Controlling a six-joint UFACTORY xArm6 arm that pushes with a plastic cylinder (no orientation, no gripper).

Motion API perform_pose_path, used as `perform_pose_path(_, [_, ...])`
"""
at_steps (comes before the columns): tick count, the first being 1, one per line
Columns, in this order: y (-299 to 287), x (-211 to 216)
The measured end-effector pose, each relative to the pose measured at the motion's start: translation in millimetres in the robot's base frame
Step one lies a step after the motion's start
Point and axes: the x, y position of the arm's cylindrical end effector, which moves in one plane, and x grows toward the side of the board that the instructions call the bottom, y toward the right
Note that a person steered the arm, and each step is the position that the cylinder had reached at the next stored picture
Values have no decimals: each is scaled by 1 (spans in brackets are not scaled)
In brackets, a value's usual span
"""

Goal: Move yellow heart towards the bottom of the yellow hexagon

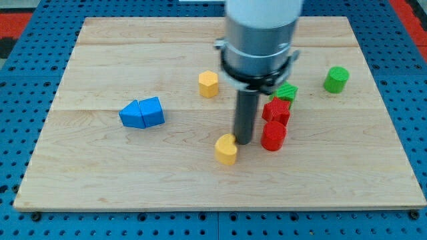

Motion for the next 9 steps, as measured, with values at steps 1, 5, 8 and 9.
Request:
perform_pose_path(1, [-70, 3])
perform_pose_path(5, [-13, 75])
perform_pose_path(8, [-51, -16])
perform_pose_path(9, [-62, 5])
